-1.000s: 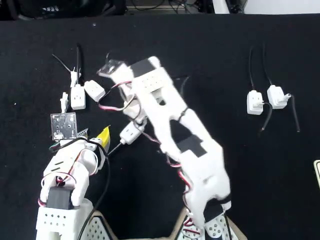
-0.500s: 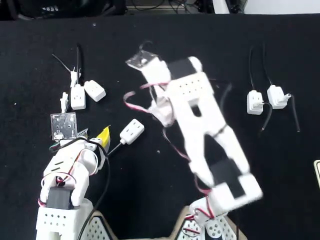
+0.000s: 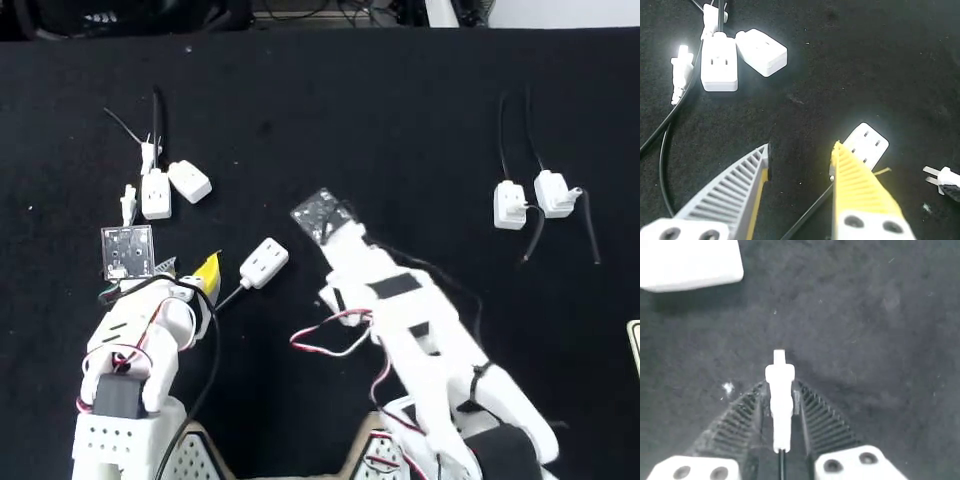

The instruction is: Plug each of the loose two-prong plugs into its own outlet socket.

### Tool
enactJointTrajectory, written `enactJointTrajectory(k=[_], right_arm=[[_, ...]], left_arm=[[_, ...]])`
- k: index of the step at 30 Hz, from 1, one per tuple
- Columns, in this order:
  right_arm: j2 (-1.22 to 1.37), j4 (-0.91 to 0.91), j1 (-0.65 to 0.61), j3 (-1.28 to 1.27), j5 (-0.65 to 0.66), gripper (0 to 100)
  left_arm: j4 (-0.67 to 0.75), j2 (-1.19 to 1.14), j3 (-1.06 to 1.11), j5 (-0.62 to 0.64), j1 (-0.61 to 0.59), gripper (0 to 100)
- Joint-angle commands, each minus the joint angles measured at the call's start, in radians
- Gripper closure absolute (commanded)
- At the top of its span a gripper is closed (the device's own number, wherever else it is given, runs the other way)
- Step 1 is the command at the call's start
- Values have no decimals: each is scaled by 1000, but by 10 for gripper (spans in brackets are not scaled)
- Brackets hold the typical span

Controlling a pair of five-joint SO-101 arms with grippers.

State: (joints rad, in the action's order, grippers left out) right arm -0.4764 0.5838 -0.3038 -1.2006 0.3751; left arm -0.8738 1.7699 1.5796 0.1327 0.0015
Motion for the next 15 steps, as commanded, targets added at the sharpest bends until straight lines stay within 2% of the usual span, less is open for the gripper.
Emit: enactJointTrajectory(k=[1, 3, 6, 13, 15], right_arm=[[-19, 25, 86, -1, 11, 987], [-13, 109, 123, 28, 28, 987], [2, 221, 140, 44, 120, 986], [31, 238, 138, 51, 144, 982], [33, 239, 138, 53, 144, 943]], left_arm=[[18, 11, -13, -8, -5, 796], [18, 11, -13, -8, -5, 796], [18, 11, -13, -8, -8, 796], [18, 11, -13, -8, -10, 796], [18, 11, -13, -8, -10, 796]])
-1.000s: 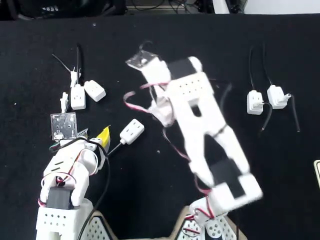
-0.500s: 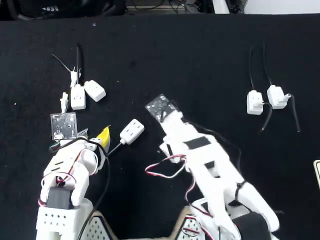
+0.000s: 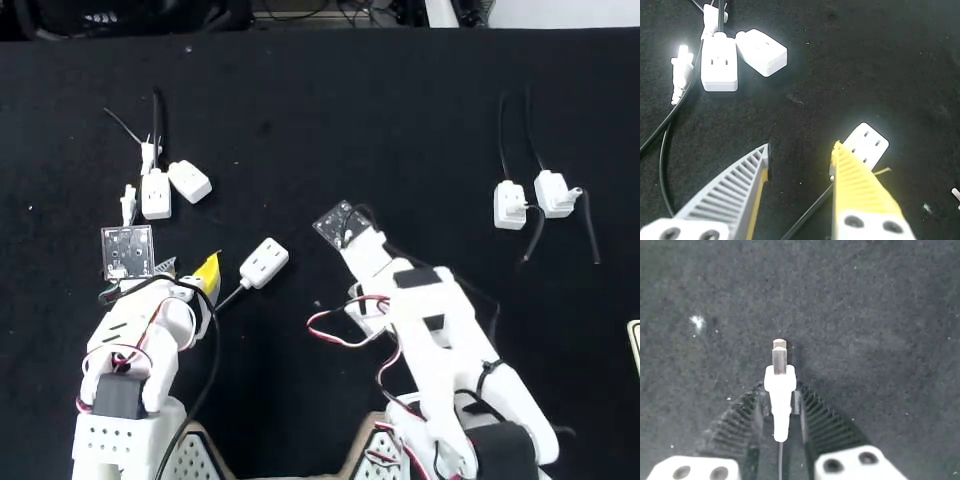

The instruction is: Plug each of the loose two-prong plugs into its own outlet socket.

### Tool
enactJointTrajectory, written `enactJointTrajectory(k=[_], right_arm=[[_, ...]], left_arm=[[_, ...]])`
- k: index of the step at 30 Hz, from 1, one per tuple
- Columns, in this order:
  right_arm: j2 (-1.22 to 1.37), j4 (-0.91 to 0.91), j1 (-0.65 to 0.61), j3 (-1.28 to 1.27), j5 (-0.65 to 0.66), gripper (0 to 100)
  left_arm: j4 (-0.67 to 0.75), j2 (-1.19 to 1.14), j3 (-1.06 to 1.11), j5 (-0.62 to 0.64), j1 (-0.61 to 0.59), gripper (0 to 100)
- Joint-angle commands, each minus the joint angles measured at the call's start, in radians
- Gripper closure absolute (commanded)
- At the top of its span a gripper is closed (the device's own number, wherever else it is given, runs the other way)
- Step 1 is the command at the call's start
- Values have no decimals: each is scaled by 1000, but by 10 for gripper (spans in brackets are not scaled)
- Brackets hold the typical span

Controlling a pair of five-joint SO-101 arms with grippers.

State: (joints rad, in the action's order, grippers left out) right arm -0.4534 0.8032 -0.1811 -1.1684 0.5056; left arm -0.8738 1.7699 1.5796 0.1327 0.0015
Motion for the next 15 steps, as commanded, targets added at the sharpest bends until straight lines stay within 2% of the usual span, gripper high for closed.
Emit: enactJointTrajectory(k=[1, 12, 15], right_arm=[[10, 21, 15, 19, 15, 921], [10, 18, 18, 22, 12, 945], [1, 38, 20, 74, 12, 989]], left_arm=[[18, 11, -12, -8, -10, 796], [18, 11, -12, -8, -12, 796], [18, 11, -12, -8, -12, 796]])
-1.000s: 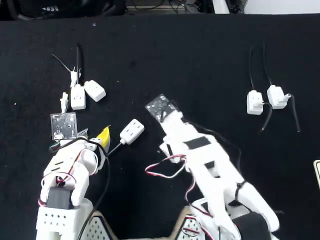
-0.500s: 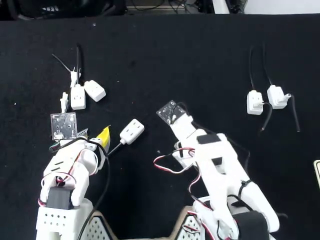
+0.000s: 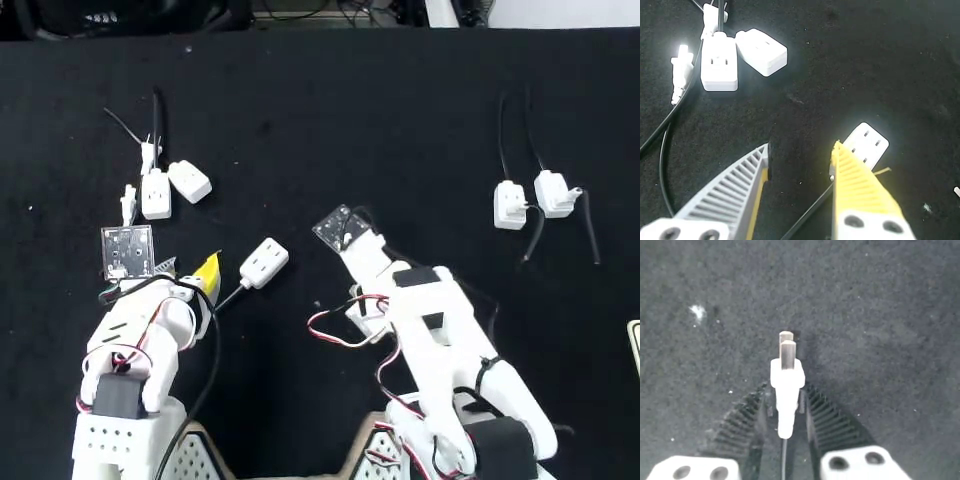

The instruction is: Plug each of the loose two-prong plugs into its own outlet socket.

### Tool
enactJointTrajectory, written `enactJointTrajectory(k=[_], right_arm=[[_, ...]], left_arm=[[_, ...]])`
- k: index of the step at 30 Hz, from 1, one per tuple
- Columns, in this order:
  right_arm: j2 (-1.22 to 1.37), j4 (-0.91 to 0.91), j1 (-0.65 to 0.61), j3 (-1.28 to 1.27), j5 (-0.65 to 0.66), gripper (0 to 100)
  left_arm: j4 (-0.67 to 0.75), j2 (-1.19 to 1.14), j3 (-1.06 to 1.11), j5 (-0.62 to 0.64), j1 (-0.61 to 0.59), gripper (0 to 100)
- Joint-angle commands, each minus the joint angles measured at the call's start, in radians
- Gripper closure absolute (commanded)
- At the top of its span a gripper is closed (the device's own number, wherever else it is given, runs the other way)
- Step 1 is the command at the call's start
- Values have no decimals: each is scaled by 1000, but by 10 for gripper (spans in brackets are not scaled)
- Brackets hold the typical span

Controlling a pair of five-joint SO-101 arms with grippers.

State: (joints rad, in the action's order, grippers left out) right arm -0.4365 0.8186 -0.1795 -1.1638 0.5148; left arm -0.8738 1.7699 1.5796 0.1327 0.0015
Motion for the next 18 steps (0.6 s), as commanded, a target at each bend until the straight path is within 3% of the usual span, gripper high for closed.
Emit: enactJointTrajectory(k=[1, 6, 9, 13, 18], right_arm=[[-16, 58, 18, 104, 3, 986], [-19, 331, -26, 371, -81, 988], [-79, 385, -133, 435, -153, 988], [-213, 253, -287, 331, -259, 988], [-283, -57, -373, 111, -328, 988]], left_arm=[[18, 11, -12, -8, -12, 795], [18, 11, -15, -8, -5, 795], [18, 11, -19, -8, -10, 795], [18, 11, -21, -8, -10, 795], [46, 11, -22, 2, -12, 798]])
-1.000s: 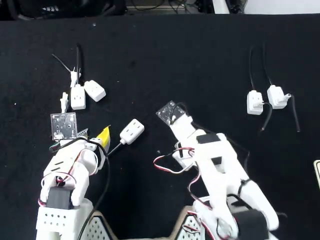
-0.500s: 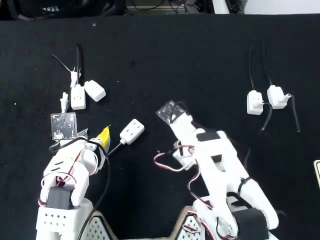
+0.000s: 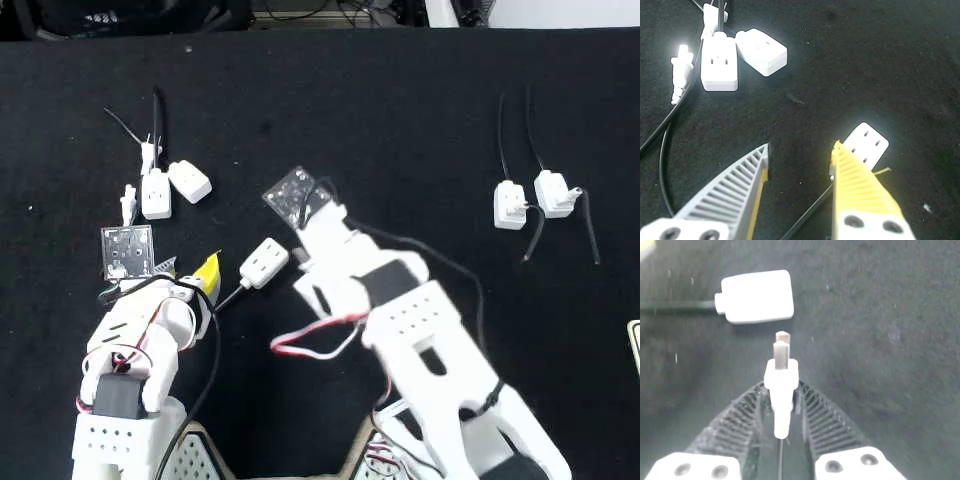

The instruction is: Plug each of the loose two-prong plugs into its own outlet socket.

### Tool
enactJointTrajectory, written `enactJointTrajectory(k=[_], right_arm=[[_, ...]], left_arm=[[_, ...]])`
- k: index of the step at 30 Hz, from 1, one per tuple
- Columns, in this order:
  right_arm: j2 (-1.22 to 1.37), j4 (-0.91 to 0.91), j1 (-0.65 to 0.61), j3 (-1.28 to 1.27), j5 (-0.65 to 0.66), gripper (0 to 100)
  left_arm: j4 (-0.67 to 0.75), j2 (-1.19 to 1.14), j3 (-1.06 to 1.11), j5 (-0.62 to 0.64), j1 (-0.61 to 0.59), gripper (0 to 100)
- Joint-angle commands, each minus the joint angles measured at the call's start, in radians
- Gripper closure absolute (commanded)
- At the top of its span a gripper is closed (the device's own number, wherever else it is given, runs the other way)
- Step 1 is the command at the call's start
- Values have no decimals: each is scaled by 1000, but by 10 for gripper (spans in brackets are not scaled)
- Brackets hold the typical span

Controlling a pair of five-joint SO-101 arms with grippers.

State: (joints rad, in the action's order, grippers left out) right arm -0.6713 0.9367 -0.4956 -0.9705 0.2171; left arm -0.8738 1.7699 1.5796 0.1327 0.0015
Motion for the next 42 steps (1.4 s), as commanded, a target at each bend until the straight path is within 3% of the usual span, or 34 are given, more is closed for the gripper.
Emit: enactJointTrajectory(k=[1, 6, 10, 18, 27, 42], right_arm=[[-47, -233, -75, -125, -32, 988], [-51, -479, -166, -292, -32, 988], [-53, -568, -218, -335, -32, 988], [-168, -551, -255, -344, -78, 988], [-526, -356, -281, -390, -72, 988], [-667, -379, -278, -446, -135, 988]], left_arm=[[64, 11, -19, 2, -12, 798], [150, 11, -12, 77, -2, 798], [167, 11, -12, 94, 27, 796], [95, 9, -12, -29, 170, 798], [103, 9, 15, -35, 173, 798], [95, 3, 38, -35, 173, 798]])
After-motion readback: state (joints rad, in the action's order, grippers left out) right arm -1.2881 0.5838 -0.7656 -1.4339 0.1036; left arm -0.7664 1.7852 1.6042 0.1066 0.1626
